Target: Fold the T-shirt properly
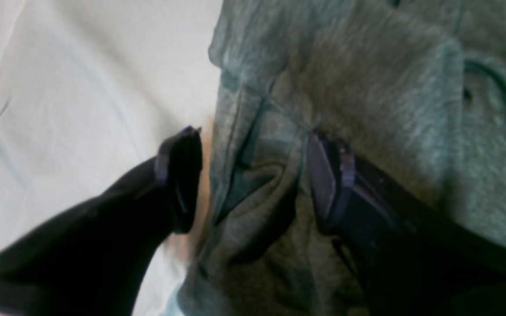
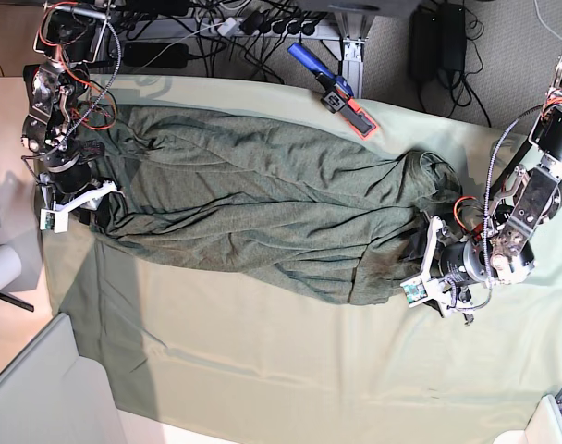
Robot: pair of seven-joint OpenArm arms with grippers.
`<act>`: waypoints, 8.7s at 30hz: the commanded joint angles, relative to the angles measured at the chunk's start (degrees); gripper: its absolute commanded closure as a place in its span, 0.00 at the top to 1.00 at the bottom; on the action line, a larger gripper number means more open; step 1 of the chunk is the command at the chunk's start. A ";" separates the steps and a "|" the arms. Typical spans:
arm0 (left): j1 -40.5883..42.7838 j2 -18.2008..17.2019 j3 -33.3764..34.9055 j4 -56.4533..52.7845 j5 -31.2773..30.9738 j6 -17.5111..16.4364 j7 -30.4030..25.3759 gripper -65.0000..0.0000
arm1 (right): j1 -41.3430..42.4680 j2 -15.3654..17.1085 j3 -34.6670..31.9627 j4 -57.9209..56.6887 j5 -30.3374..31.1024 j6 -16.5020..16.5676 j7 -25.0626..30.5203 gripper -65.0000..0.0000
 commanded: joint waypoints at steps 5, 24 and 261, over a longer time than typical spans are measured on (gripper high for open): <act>-3.43 -0.35 1.46 -2.67 0.46 -0.46 -0.72 0.62 | 1.07 1.25 0.59 0.96 0.70 -0.15 1.31 0.28; -7.10 -0.37 9.99 -6.78 1.62 -1.88 -1.55 0.00 | 1.07 1.27 0.59 0.96 0.72 -0.15 1.31 0.28; 19.69 2.58 -12.44 19.04 -14.45 25.40 16.11 0.57 | -2.45 -6.01 8.72 11.91 9.03 -0.11 -6.43 0.54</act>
